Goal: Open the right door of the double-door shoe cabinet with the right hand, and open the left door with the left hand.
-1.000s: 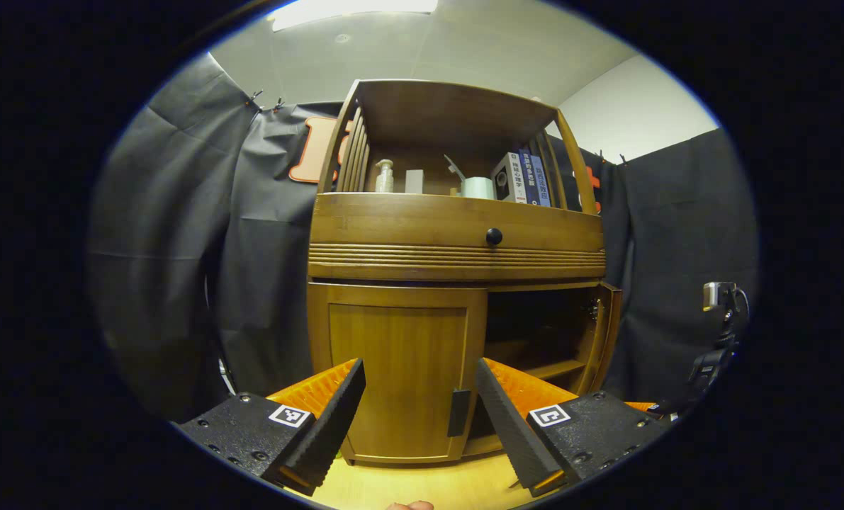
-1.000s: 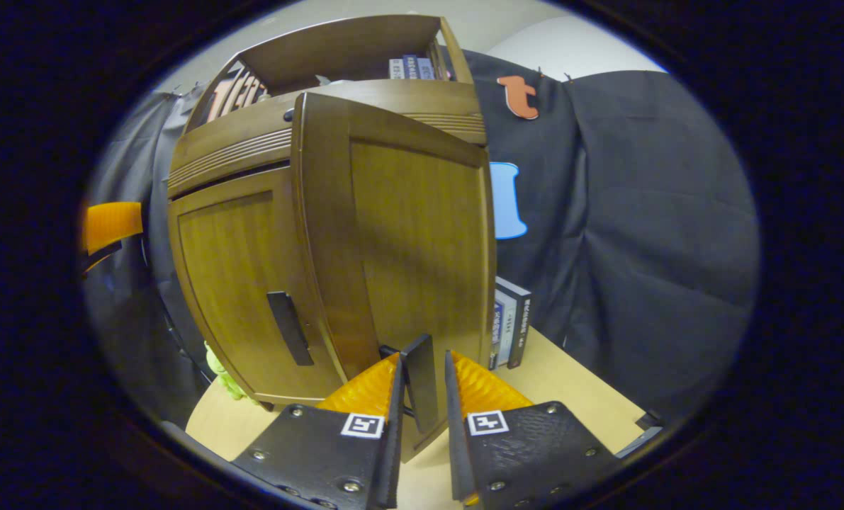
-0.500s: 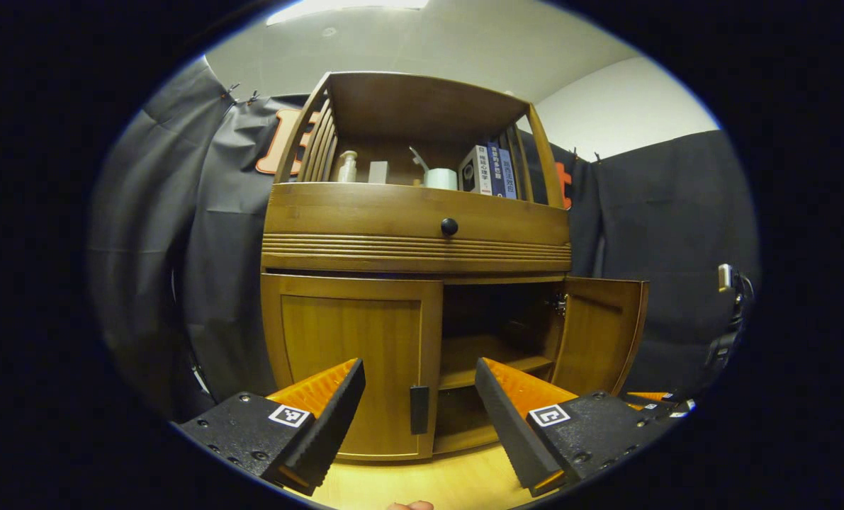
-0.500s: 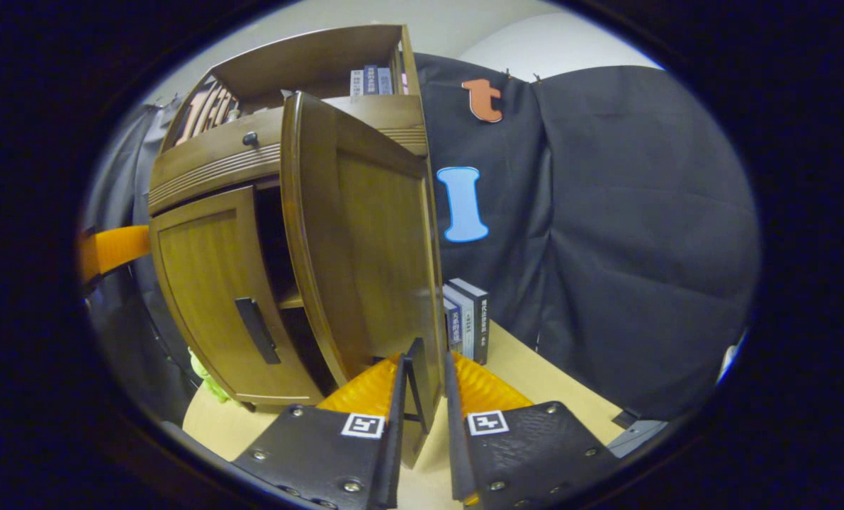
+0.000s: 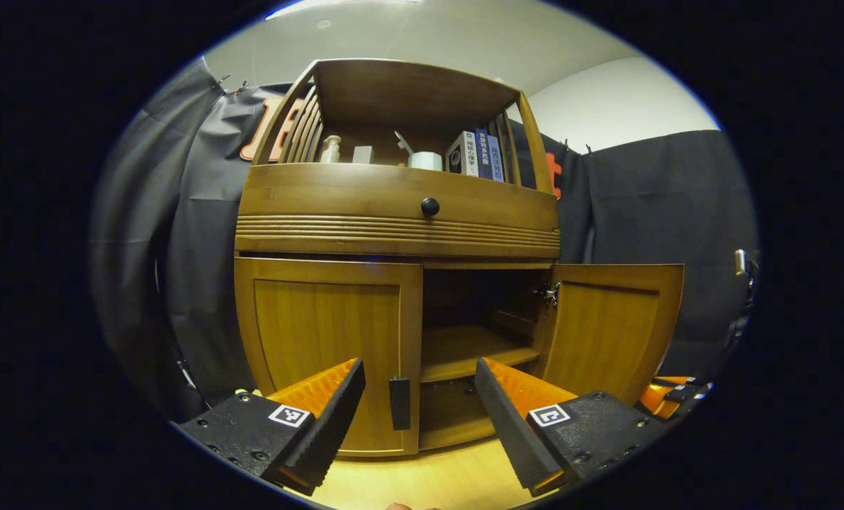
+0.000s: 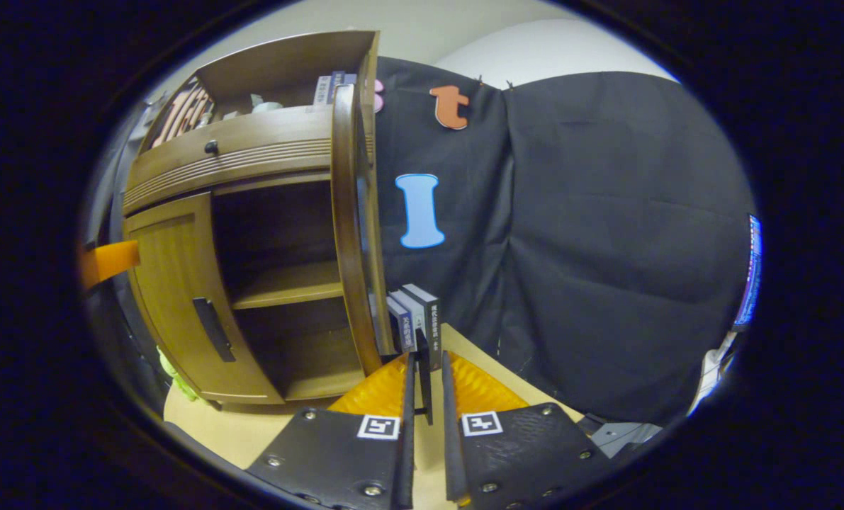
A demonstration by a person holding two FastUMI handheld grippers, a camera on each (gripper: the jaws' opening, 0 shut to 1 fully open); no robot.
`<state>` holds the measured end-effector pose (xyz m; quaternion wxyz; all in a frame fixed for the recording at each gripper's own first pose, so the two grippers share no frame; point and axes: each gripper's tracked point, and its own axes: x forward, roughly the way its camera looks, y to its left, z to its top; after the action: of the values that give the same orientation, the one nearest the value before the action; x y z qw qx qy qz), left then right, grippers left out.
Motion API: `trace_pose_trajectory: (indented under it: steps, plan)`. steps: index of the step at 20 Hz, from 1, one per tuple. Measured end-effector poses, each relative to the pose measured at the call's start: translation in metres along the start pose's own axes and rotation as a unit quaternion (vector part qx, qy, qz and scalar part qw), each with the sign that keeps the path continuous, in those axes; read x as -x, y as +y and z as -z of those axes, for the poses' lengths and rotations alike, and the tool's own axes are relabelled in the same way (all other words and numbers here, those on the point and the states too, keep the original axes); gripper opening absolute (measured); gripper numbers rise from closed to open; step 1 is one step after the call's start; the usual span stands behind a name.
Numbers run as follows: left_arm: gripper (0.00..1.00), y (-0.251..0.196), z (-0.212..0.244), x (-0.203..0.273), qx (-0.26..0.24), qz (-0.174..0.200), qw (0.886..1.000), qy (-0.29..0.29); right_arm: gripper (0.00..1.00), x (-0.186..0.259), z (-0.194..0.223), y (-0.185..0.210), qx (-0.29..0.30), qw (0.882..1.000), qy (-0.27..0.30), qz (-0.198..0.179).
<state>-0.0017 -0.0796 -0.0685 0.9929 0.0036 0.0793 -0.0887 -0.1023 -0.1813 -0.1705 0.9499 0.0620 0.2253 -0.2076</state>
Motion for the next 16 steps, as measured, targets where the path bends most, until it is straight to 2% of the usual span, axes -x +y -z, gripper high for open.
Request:
trace_pose_trajectory:
  steps: [1, 7, 10, 12, 16]
  plan:
    - [0.94, 0.000, 0.004, -0.003, -0.001, 0.000, 1.000, 0.004, 0.18, -0.001, -0.003, -0.008, 0.001, 1.000, -0.004, 0.008]
    - [0.97, 0.006, 0.029, -0.037, -0.014, -0.006, 0.999, 0.032, 0.17, -0.009, -0.015, -0.052, 0.018, 0.998, -0.021, 0.061]
    - [0.94, 0.012, 0.041, -0.057, -0.023, -0.011, 0.999, 0.043, 0.19, -0.008, -0.013, -0.058, 0.002, 0.998, -0.016, 0.053]
    - [0.97, 0.017, 0.052, -0.072, -0.032, -0.021, 0.998, 0.053, 0.19, -0.006, -0.017, -0.062, 0.009, 0.998, -0.022, 0.057]
    - [0.91, 0.028, 0.079, -0.101, -0.030, -0.043, 0.996, 0.076, 0.19, -0.001, -0.026, -0.070, 0.004, 0.997, -0.030, 0.066]
